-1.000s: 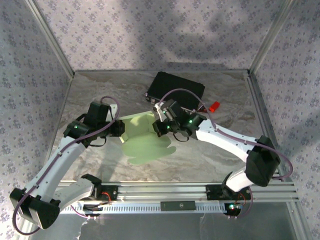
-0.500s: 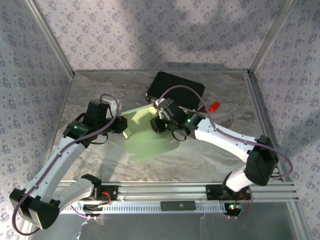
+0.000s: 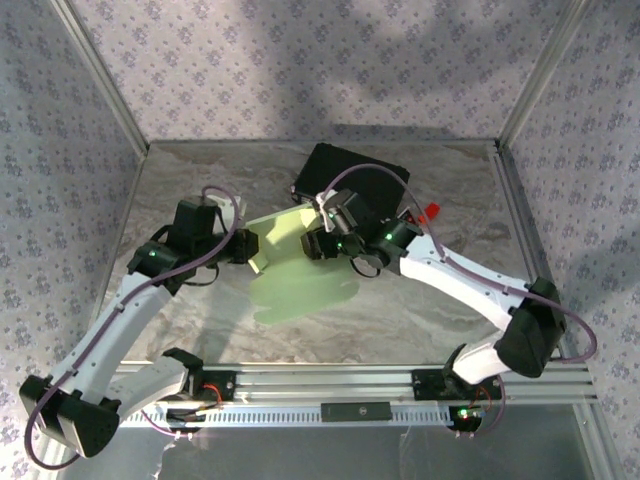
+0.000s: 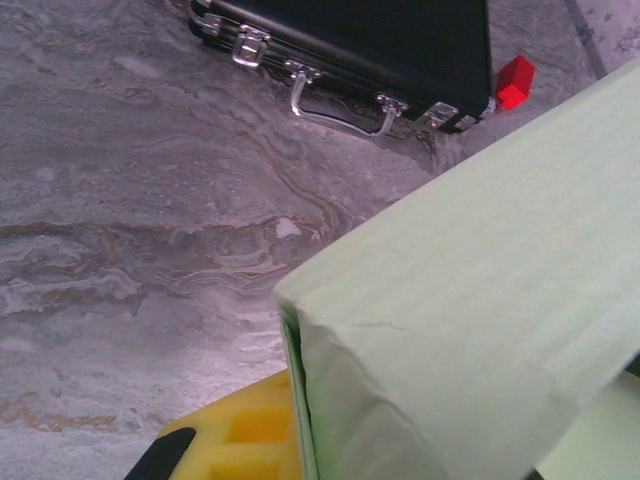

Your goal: Fold the paper box

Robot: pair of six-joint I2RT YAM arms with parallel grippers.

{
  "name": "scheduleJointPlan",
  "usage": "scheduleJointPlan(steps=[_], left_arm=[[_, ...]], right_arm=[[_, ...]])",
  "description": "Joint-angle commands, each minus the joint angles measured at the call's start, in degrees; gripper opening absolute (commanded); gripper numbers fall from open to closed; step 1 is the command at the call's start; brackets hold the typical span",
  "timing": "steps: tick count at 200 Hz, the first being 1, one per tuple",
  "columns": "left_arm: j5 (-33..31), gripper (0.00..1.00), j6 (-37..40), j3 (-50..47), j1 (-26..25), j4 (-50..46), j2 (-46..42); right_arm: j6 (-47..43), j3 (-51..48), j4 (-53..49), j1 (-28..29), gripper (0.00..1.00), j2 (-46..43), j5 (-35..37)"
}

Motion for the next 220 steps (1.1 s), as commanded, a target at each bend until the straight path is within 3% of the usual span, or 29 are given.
scheduleJointPlan(steps=[1, 72, 124, 220], left_arm=[[2.7, 0.0, -0.7, 2.1, -0.5, 1.9, 0.9], [-0.5, 0.0, -1.3, 3.6, -2.3, 0.0, 3.2], [-1.4, 0.0, -1.0, 3.8, -2.6, -0.3, 3.5], [-5.1, 0.0, -2.0, 3.9, -4.0, -0.7, 5.2]], right_arm=[[-2.8, 1.7, -1.7, -0.8, 0.59, -2.9, -1.3], [-3.0, 1.8, -0.2, -2.5, 0.6, -4.3, -4.7], [-1.9, -0.4, 2.2, -4.8, 0.52, -6.0, -8.6], [-1.2, -1.2, 2.5, -6.7, 0.61, -7.6, -14.3]])
